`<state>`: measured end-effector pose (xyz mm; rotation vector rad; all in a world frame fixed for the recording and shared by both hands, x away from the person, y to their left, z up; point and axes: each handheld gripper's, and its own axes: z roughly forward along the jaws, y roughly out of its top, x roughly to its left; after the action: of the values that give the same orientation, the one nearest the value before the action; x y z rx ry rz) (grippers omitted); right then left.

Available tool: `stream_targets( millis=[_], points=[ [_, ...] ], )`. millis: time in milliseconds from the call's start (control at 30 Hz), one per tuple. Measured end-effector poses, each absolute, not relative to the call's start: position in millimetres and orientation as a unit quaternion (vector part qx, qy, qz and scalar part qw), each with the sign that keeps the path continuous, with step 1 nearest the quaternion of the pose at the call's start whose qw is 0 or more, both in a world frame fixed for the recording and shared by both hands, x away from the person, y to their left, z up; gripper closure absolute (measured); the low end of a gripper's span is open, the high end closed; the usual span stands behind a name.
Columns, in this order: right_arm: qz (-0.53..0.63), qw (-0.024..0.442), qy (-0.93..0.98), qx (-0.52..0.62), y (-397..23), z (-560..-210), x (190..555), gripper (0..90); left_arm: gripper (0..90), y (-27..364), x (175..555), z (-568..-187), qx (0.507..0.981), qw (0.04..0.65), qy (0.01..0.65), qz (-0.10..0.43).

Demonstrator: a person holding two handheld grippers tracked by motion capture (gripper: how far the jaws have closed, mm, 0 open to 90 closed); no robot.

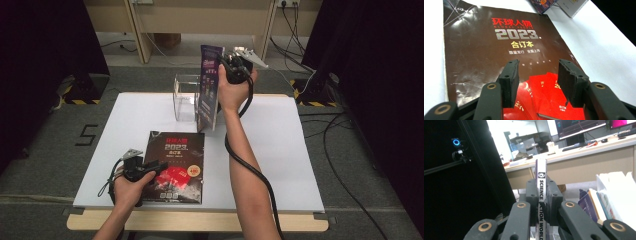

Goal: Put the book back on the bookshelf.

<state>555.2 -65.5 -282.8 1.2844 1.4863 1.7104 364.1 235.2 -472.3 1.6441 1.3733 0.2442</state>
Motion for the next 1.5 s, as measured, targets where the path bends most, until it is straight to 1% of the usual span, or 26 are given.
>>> stream_targets(
  millis=[167, 367, 667, 733, 1067, 1233, 1500],
  points=[
    [0.626, 0.272, 0.557, 0.473, -59, -290, 557, 82.9, 50.7, 235, 364, -472, 0.67, 0.474, 0.562, 0.1],
    [0.624, 0.277, 0.565, 0.463, -57, -293, 550, 82.3, 50.7, 235, 364, -473, 0.674, 0.472, 0.56, 0.1],
    [0.613, 0.257, 0.594, 0.454, -65, -303, 523, 78.5, 50.7, 232, 363, -475, 0.675, 0.47, 0.56, 0.099],
    [0.608, 0.261, 0.596, 0.455, -68, -305, 515, 78.2, 50.7, 231, 363, -476, 0.676, 0.47, 0.56, 0.099],
    [0.594, 0.26, 0.611, 0.454, -81, -317, 481, 79.9, 50.7, 228, 363, -476, 0.678, 0.469, 0.558, 0.098],
    [0.587, 0.253, 0.611, 0.468, -91, -325, 467, 79.4, 50.7, 228, 362, -475, 0.678, 0.47, 0.557, 0.098],
    [0.562, 0.246, 0.613, 0.498, -104, -334, 453, 75.8, 50.7, 226, 362, -475, 0.679, 0.47, 0.556, 0.098]
  ],
)
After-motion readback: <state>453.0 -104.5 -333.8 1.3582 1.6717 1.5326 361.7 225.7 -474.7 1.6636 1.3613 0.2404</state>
